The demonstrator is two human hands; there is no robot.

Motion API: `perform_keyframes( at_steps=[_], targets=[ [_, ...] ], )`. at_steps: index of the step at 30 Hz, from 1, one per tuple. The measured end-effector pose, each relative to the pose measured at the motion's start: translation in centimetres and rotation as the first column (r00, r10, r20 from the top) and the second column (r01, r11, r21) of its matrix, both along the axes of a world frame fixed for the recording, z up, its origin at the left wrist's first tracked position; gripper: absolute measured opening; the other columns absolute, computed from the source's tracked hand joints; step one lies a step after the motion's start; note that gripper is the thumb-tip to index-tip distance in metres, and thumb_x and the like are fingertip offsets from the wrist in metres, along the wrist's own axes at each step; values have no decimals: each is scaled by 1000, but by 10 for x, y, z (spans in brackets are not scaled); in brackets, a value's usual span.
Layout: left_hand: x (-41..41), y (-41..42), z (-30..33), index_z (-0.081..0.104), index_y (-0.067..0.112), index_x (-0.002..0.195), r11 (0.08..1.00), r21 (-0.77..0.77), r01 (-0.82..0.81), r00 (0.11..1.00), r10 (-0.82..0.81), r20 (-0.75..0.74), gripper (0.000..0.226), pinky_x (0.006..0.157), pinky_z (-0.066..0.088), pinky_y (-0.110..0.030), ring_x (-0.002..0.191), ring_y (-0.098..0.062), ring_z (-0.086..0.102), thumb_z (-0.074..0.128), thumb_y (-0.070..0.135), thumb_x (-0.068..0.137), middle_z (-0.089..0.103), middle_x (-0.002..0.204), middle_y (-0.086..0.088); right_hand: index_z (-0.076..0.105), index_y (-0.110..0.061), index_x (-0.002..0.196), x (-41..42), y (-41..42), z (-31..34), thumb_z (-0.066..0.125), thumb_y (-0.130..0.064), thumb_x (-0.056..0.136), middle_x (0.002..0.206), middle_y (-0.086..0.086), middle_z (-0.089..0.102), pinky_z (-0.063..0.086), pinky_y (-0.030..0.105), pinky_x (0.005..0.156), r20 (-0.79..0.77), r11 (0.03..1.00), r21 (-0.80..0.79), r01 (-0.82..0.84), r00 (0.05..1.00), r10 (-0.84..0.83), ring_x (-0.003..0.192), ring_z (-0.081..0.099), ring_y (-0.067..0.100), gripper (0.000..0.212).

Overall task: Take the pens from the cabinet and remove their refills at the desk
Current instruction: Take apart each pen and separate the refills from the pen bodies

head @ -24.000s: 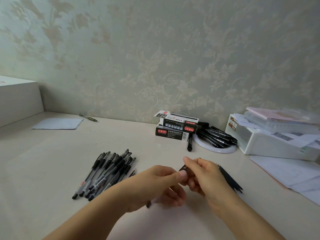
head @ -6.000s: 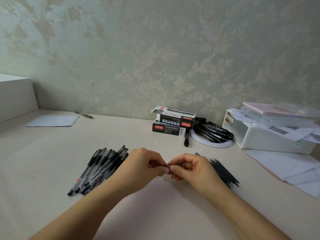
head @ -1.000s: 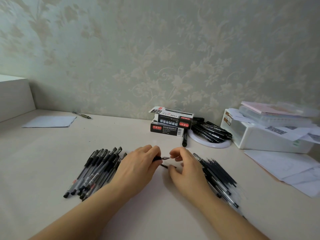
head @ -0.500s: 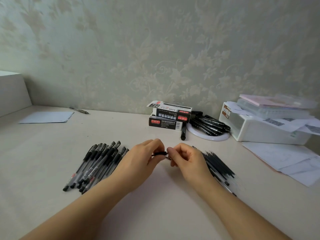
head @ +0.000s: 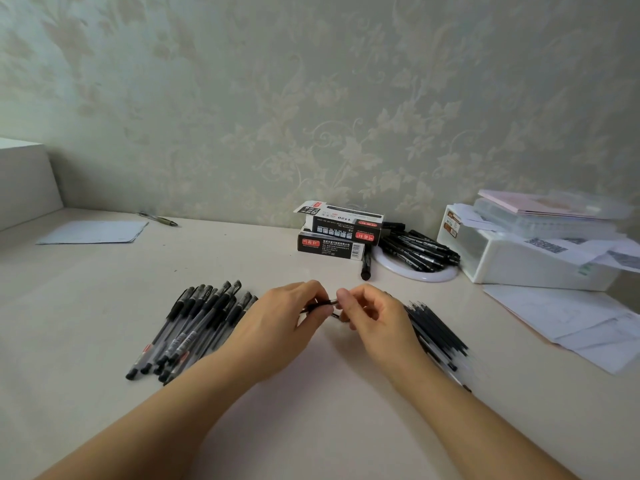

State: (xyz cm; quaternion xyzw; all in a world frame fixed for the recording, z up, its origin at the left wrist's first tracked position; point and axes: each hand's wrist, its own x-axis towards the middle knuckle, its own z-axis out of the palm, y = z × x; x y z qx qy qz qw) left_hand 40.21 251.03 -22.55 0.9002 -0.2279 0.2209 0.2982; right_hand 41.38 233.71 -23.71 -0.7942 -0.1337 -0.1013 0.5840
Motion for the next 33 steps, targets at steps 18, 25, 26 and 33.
perform_keyframes(
  at_steps=[18, 25, 26, 33],
  targets=[
    [-3, -1, 1, 58, 32, 94, 999, 33, 1, 998, 1, -66, 12, 62, 45, -27, 71, 0, 50, 48, 40, 96, 56, 80, 18, 69, -23, 83, 2, -1, -2, 69, -21, 90, 81, -3, 74, 52, 25, 80, 1, 999, 37, -38, 999, 38, 82, 70, 13, 8],
    [-2, -1, 1, 58, 31, 93, 1000, 11, 5, 999, -5, -51, 10, 58, 39, -20, 70, 3, 50, 50, 37, 96, 54, 76, 20, 67, -28, 94, 2, 0, -1, 71, -29, 88, 94, -10, 71, 51, 23, 79, -32, 997, 64, -34, 999, 36, 88, 66, 12, 7],
    [-3, -1, 1, 58, 31, 94, 1000, 5, 13, 999, -13, -51, 10, 59, 39, -19, 70, 3, 50, 50, 36, 96, 54, 77, 20, 68, -27, 93, 2, 0, -1, 70, -34, 88, 92, -9, 72, 51, 24, 79, -33, 998, 54, -19, 999, 21, 88, 67, 13, 8],
    [-2, -1, 0, 56, 35, 98, 999, 9, 33, 998, -32, -53, 6, 55, 36, -21, 67, 0, 50, 51, 37, 97, 54, 76, 19, 70, -16, 85, 2, 0, 0, 68, -24, 91, 77, -1, 73, 48, 12, 68, -23, 999, 35, -38, 999, 39, 73, 67, 5, 10]
  ],
)
